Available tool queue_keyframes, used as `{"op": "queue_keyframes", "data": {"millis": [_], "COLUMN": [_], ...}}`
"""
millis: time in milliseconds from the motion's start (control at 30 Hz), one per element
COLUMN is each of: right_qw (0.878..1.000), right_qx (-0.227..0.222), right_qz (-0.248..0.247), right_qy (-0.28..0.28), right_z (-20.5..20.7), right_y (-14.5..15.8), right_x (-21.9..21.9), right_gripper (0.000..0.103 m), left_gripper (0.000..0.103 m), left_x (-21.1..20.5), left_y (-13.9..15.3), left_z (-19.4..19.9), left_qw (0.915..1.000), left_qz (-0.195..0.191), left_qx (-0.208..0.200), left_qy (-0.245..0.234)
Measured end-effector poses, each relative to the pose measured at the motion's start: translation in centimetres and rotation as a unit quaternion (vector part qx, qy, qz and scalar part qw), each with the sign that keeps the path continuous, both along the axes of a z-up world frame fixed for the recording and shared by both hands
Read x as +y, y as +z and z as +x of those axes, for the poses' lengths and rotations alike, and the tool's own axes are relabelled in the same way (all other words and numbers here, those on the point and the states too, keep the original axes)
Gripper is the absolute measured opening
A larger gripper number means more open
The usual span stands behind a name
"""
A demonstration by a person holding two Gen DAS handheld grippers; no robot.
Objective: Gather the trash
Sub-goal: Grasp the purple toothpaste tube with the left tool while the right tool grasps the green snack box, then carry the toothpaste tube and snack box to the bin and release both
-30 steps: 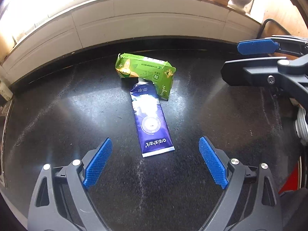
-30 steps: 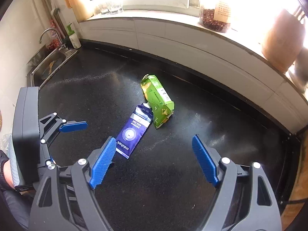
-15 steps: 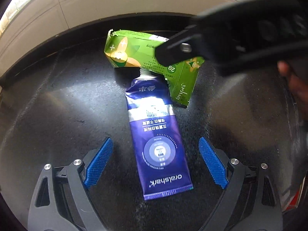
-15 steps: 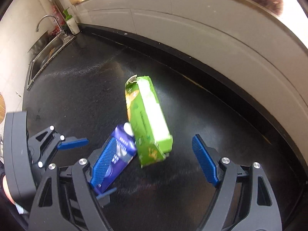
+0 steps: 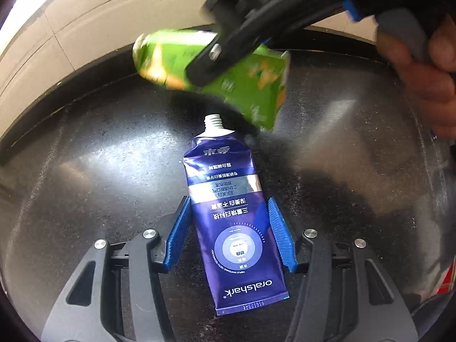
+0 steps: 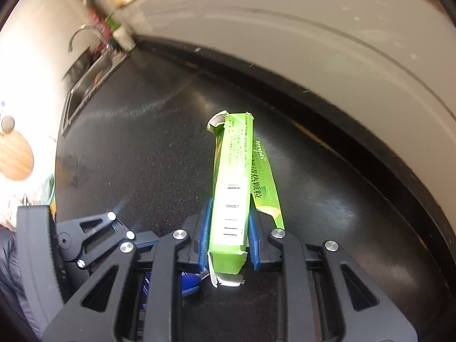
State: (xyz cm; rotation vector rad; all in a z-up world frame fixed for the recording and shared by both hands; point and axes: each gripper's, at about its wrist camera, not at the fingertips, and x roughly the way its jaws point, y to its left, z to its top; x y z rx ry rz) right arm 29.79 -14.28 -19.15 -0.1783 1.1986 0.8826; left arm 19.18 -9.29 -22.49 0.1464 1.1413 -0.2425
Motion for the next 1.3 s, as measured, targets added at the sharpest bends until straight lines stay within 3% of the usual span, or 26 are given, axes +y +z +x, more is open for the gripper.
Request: {"op": "queue_keyframes", "data": {"millis": [267, 300, 333, 367, 467, 567, 600, 633, 667, 700, 767, 1000, 1067, 1167, 1300], "right_qw": [0.998, 0.997, 0.997, 0.997, 0.996, 0.995, 0.995, 0.995, 0.994, 0.994, 0.993, 0.987, 0.986, 0.983, 0.981], "right_qx": [-0.025, -0.026, -0.029, -0.032, -0.031, -0.024, -0.023, -0.022, -0.021, -0.021, -0.022, -0.025, -0.028, -0.031, -0.029], "right_qz": [0.007, 0.007, 0.005, 0.001, -0.010, -0.013, -0.014, -0.013, -0.012, -0.011, -0.010, -0.010, -0.011, -0.008, -0.002], "right_qy": [-0.063, -0.067, -0.072, -0.075, -0.082, -0.092, -0.097, -0.101, -0.106, -0.110, -0.119, -0.159, -0.167, -0.181, -0.194], "right_z": [-0.7, -0.9, -1.1, -1.3, -2.2, -3.2, -3.8, -4.2, -4.8, -5.3, -6.1, -7.8, -7.9, -8.0, -8.0], "right_y": [2.9, 3.2, 3.4, 3.5, 3.5, 3.1, 3.1, 3.1, 3.2, 3.3, 3.3, 3.9, 4.1, 4.3, 4.3], "right_x": [-4.1, -4.4, -4.8, -5.0, -5.4, -6.0, -6.2, -6.3, -6.6, -7.0, -7.8, -10.8, -11.3, -12.7, -13.7], "right_gripper": [0.023, 0.023, 0.023, 0.023, 0.023, 0.023, 0.023, 0.023, 0.023, 0.023, 0.023, 0.023, 0.023, 0.023, 0.023], "left_gripper": [0.051, 0.010, 0.000, 0.000, 0.000, 0.001, 0.015, 0.058, 0.082, 0.095, 0.095, 0.094, 0.082, 0.052, 0.051], "left_x": [1.2, 2.0, 2.2, 2.8, 4.2, 5.3, 5.4, 5.4, 5.3, 5.2, 4.0, 0.6, 0.0, 0.3, 0.0], "left_y": [1.9, 1.9, 2.4, 2.4, 2.0, 1.2, 1.2, 1.2, 1.3, 1.7, 1.9, -1.1, -2.5, -2.2, -2.1], "left_z": [-1.0, -1.1, -1.6, -1.6, -2.2, -2.6, -2.6, -2.6, -2.6, -2.7, -2.6, 1.2, 1.4, 1.3, 1.8], "left_qw": [0.9996, 0.9995, 0.9993, 0.9991, 0.9985, 0.9950, 0.9943, 0.9942, 0.9949, 0.9951, 0.9958, 0.9986, 0.9981, 0.9963, 0.9973], "left_qz": [-0.022, -0.018, -0.024, -0.025, -0.030, -0.079, -0.091, -0.095, -0.091, -0.091, -0.088, -0.025, 0.004, 0.004, 0.007], "left_qx": [-0.001, -0.009, -0.006, 0.002, 0.017, 0.042, 0.037, 0.034, 0.022, -0.004, -0.022, -0.021, -0.017, -0.046, -0.028], "left_qy": [0.019, 0.025, 0.028, 0.033, 0.042, 0.043, 0.041, 0.038, 0.039, 0.037, 0.013, -0.040, -0.059, -0.073, -0.067]}}
